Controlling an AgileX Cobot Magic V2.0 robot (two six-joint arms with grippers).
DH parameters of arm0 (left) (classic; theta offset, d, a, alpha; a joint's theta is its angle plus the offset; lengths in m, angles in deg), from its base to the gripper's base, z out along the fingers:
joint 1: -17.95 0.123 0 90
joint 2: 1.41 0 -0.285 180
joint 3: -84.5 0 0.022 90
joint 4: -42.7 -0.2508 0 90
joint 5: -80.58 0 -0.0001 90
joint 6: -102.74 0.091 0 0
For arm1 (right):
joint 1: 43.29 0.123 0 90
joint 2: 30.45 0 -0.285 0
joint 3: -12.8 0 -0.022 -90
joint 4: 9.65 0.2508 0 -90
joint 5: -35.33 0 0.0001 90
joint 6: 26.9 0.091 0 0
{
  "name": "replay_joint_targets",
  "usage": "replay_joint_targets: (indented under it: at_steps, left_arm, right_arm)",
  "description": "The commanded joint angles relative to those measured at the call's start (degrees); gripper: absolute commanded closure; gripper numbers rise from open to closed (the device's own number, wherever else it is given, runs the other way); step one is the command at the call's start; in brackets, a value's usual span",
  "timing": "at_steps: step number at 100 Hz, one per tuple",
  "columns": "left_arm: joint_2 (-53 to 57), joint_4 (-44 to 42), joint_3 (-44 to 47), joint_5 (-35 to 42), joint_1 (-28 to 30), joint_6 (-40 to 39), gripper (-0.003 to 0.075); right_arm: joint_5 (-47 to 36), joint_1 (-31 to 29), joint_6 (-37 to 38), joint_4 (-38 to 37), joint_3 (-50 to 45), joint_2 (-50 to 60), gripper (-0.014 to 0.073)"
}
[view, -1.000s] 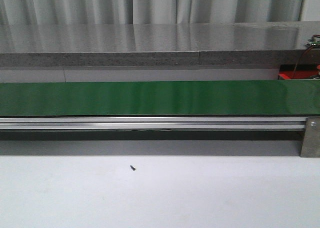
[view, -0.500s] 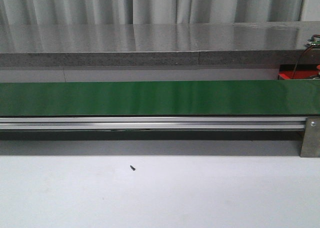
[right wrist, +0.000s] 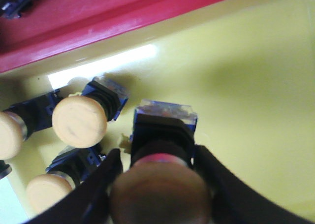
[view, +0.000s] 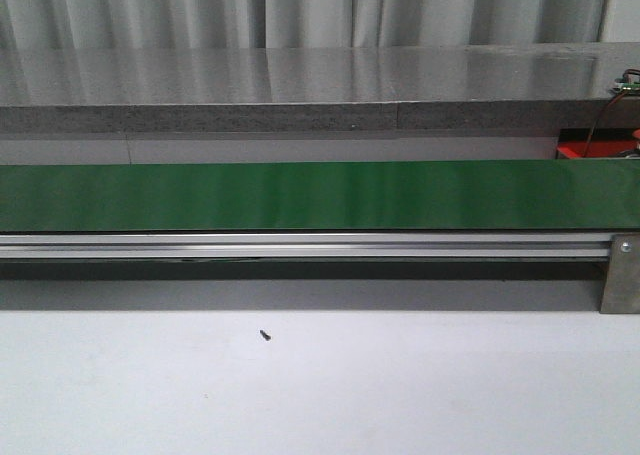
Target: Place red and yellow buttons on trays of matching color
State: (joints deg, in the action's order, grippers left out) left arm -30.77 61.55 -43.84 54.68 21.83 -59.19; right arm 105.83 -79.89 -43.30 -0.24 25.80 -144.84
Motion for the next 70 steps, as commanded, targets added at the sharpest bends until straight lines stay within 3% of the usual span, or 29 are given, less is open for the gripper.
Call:
replay_joint_targets:
  at_steps: [1,60,70]
  left_arm:
    - [-0.31,1.03,-1.49,4.38,-0.42,0.06,0.0740]
    - [-0.31,1.03,-1.49,4.38,-0.42,0.06,0.0740]
    - [-0.31,1.03,-1.49,4.38,-0.42,0.06,0.0740]
  right_arm:
    - [1.16,-0.33,0.01,0.30,1.47,1.53,0.0375]
    - [-3.24,-0.19,0.01,2.66,-2.43,-2.43,0.0375]
    - [-3.10,-0.19,0.01,2.73,-2.43,-2.43,0.0318]
